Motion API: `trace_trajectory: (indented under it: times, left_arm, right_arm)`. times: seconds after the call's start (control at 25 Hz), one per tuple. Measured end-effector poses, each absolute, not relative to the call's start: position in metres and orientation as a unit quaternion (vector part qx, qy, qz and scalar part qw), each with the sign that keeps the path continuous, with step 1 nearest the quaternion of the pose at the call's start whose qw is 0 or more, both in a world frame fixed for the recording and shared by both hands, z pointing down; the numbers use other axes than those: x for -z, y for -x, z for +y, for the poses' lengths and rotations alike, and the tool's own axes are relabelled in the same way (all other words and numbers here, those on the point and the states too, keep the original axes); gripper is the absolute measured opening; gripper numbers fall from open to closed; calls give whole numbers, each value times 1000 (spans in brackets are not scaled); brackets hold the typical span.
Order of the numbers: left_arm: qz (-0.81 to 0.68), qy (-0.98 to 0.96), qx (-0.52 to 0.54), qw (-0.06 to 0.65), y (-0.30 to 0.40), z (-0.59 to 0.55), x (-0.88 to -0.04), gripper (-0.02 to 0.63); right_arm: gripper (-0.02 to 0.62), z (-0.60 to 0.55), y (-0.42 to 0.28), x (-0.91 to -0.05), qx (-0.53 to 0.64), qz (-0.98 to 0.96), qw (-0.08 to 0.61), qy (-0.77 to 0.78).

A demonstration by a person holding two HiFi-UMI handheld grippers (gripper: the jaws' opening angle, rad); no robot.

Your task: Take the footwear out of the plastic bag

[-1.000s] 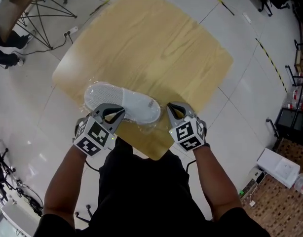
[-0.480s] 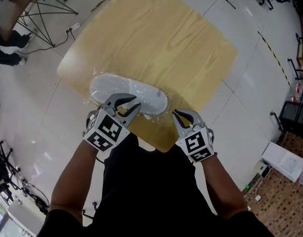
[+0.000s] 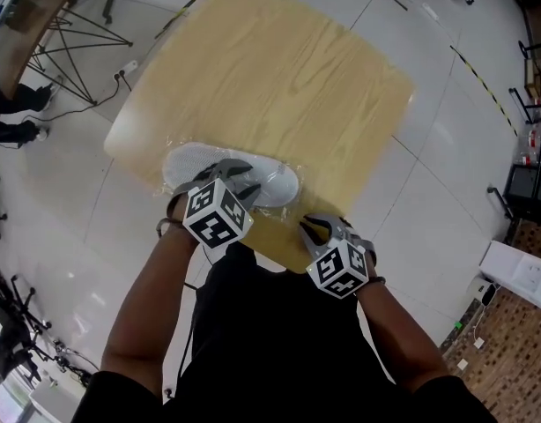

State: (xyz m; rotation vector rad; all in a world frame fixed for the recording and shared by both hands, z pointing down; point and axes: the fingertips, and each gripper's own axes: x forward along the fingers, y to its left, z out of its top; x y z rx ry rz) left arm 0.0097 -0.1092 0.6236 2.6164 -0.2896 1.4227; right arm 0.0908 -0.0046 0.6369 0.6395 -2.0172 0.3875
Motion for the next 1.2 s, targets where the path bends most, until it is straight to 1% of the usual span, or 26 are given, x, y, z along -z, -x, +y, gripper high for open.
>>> trace_trajectory:
  times: [0.2,0.28,0.36,0.52,0.64,0.72,0.8,1.0,1.12,1.2]
  left_arm:
    - [-108,-874,-465,93,-13,-114,-624,161]
    - [-110,-874,-462,100,-14,-114,-624,160]
    - [-111,-874,-461,103,-14,-114,-625,158]
    - [-118,-877,-455,105,-14,-113,-625,150]
    - [-124,-879,-450,98,-13,-112,-621,129]
    - [-129,-881,-447,84,-12,-112,-615,92]
    - [-133,-885,-439,76,-12,-113,-609,75]
    - [-136,-891,-426,74,-14,-111,-597,48]
    - [-131,-895,-421,67,-19,-110,-591,46]
    - [-122,-897,-419,65,-20,-107,-589,63]
  right_arm:
    - [43,5,-103,-640,-172,-822,473,-266]
    - [15,9,-103,-640,-174,-823,474,-261]
    - [2,11,-102,-641,-172,-822,480,-255]
    - [2,15,-101,-643,-173,-821,488,-242]
    - [2,17,-103,-641,-181,-819,497,-223]
    - [2,8,-114,-633,-187,-816,497,-228]
    - [2,-13,-127,-617,-208,-817,468,-265]
    - [5,-62,-132,-592,-323,-818,323,-350]
    - [29,-76,-120,-599,-407,-797,249,-369]
    - [69,-76,-110,-608,-456,-779,219,-372]
